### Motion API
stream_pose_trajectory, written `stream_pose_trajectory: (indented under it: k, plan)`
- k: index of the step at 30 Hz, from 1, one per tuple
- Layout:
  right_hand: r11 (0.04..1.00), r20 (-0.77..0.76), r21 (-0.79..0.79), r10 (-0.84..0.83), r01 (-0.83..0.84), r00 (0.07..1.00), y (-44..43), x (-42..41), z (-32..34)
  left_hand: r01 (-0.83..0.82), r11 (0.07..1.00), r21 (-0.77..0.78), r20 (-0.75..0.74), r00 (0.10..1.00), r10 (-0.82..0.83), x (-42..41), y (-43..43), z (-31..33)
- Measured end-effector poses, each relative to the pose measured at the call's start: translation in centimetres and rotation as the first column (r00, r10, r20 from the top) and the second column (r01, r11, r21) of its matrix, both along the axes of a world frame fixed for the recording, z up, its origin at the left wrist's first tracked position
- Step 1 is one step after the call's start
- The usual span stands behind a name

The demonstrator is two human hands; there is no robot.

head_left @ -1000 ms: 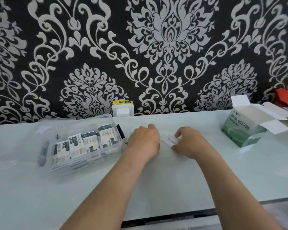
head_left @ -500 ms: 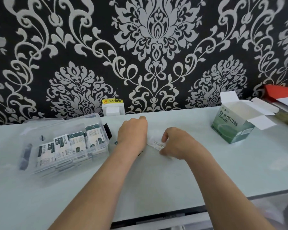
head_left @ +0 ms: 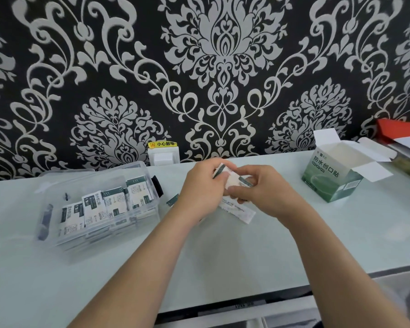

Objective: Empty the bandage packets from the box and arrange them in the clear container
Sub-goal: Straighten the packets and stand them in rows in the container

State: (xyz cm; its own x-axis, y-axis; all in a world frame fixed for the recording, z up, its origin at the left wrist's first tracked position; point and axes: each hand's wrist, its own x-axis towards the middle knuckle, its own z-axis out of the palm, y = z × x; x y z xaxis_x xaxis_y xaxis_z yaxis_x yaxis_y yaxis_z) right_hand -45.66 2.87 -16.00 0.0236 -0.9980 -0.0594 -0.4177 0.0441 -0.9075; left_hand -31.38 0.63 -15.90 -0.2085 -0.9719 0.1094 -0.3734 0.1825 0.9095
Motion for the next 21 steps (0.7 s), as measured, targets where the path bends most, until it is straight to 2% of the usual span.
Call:
stream_pose_trajectory:
  k: [2, 5, 8, 12, 15, 21]
  plan:
    - [0.998, -0.071, -0.021, -0.054, 0.052, 0.996, -0.1, -0.3, 0.1, -0.023, 1.0, -0.017, 0.06, 0.998, 0.024, 0.4, -0.2, -0.2]
    - [0.994, -0.154, 0.05, -0.084, 0.093, 0.984, -0.1, -1.2, 0.2, -0.049, 0.99, -0.131, 0.264, 0.961, 0.082, 1.5, -0.6, -0.7]
    - [0.982, -0.272, 0.108, -0.124, 0.158, 0.954, -0.2, -1.8, -0.2, -0.038, 0.98, -0.194, 0.492, 0.86, 0.131, 2.1, -0.8, -0.9]
    - [0.965, -0.282, 0.048, -0.235, 0.259, 0.93, -0.5, -2.4, -0.8, 0.115, 0.991, -0.075, 0.743, 0.668, -0.021, 0.1, 0.3, -2.0]
    - [0.957, -0.282, 0.029, -0.269, 0.289, 0.921, -0.5, -2.4, -0.8, 0.107, 0.994, -0.035, 0.797, 0.603, -0.037, -1.6, 0.6, -2.7]
    - [0.942, -0.324, 0.018, -0.311, 0.335, 0.893, -0.7, -3.0, -1.3, 0.032, 0.989, 0.144, 0.749, 0.65, -0.13, -2.2, -0.6, -1.6]
